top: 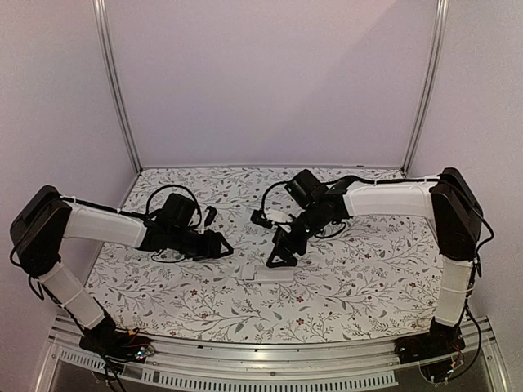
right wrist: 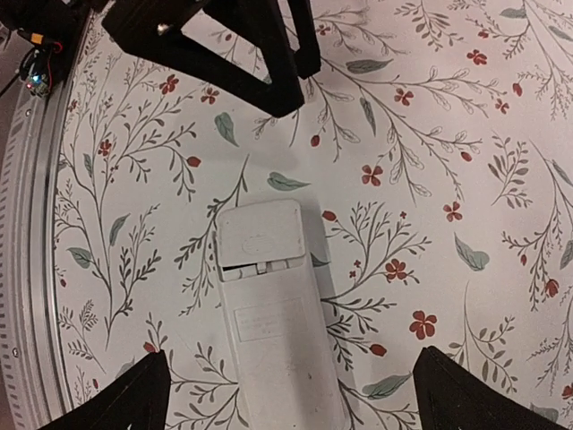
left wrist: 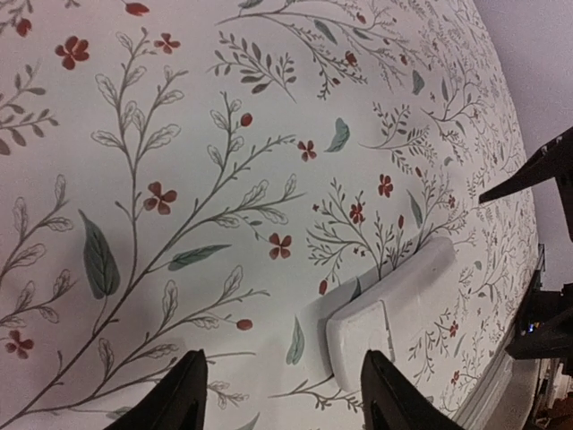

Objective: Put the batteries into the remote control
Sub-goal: Load the battery cover onto the remote control without the battery cover.

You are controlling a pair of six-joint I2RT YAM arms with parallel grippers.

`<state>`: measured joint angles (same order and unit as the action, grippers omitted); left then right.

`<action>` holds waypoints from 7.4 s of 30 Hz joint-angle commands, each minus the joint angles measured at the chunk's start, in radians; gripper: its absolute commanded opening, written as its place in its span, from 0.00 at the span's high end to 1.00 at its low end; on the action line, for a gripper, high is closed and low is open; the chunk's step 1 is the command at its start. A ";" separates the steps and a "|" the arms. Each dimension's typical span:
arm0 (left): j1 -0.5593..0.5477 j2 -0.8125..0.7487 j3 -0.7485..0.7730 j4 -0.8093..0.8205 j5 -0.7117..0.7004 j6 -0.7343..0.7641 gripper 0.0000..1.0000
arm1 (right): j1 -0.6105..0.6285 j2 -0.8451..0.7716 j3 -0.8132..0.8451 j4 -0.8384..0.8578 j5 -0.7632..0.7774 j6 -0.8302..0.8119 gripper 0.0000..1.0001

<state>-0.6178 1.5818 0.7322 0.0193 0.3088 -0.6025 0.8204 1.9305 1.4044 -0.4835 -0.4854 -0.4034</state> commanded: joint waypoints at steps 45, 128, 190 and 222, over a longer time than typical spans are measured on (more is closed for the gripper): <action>-0.139 0.229 0.131 0.014 0.066 -0.081 0.68 | 0.166 0.169 0.007 -0.106 0.288 0.026 0.44; -0.218 0.279 0.154 -0.178 -0.069 -0.063 0.78 | 0.188 0.163 -0.109 0.085 0.325 0.127 0.76; -0.168 0.192 0.102 -0.177 -0.010 -0.039 0.73 | 0.074 0.076 -0.231 0.022 0.258 0.094 0.30; -0.282 0.385 0.157 -0.037 0.287 -0.064 0.91 | 0.074 0.149 -0.171 0.063 0.165 0.009 0.92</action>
<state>-0.7948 1.8652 0.9234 0.0048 0.4213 -0.6693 0.8745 1.9739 1.2461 -0.4751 -0.2802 -0.4095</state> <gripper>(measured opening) 0.086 0.564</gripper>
